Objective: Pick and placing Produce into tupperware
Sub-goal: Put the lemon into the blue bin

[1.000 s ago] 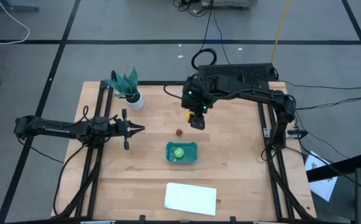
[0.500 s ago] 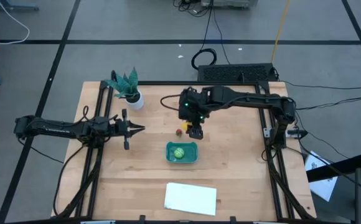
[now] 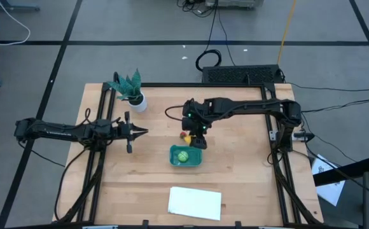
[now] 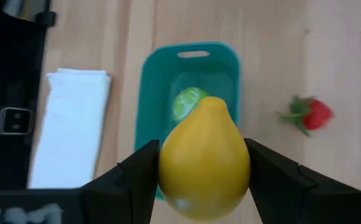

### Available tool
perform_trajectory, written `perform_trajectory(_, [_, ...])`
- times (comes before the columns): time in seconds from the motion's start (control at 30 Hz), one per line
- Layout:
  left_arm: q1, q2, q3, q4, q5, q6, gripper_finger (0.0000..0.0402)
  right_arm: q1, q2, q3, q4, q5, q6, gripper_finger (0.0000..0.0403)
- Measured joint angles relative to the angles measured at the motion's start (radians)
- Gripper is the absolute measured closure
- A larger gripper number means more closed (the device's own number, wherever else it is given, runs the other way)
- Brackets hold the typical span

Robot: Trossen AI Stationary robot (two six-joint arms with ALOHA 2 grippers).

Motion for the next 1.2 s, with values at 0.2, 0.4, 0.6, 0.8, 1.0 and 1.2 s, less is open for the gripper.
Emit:
perform_trajectory(0.2, [0.000, 0.000, 0.000, 0.000, 0.000, 0.000, 0.0369, 0.000, 0.000, -0.084, 0.107, -0.059, 0.011, 0.0204])
perform_trajectory(0.4, [0.000, 0.000, 0.000, 0.000, 0.000, 0.000, 0.0369, -0.002, 0.000, -0.147, 0.168, -0.056, 0.006, 0.0204])
perform_trajectory(0.6, [0.000, 0.000, 0.000, 0.001, 0.000, 0.001, 0.0369, 0.001, 0.000, -0.200, 0.269, -0.053, 0.026, 0.0204])
perform_trajectory(0.8, [0.000, 0.000, 0.000, 0.001, 0.000, 0.001, 0.0369, 0.005, 0.000, -0.227, 0.295, -0.054, 0.048, 0.0204])
perform_trajectory(1.0, [0.000, 0.000, 0.000, -0.001, 0.000, 0.003, 0.0369, 0.025, 0.012, -0.246, 0.344, -0.055, 0.063, 0.0204])
perform_trajectory(1.2, [0.000, 0.000, 0.000, -0.006, 0.000, 0.002, 0.0369, 0.045, 0.055, -0.247, 0.352, -0.055, 0.066, 0.0204])
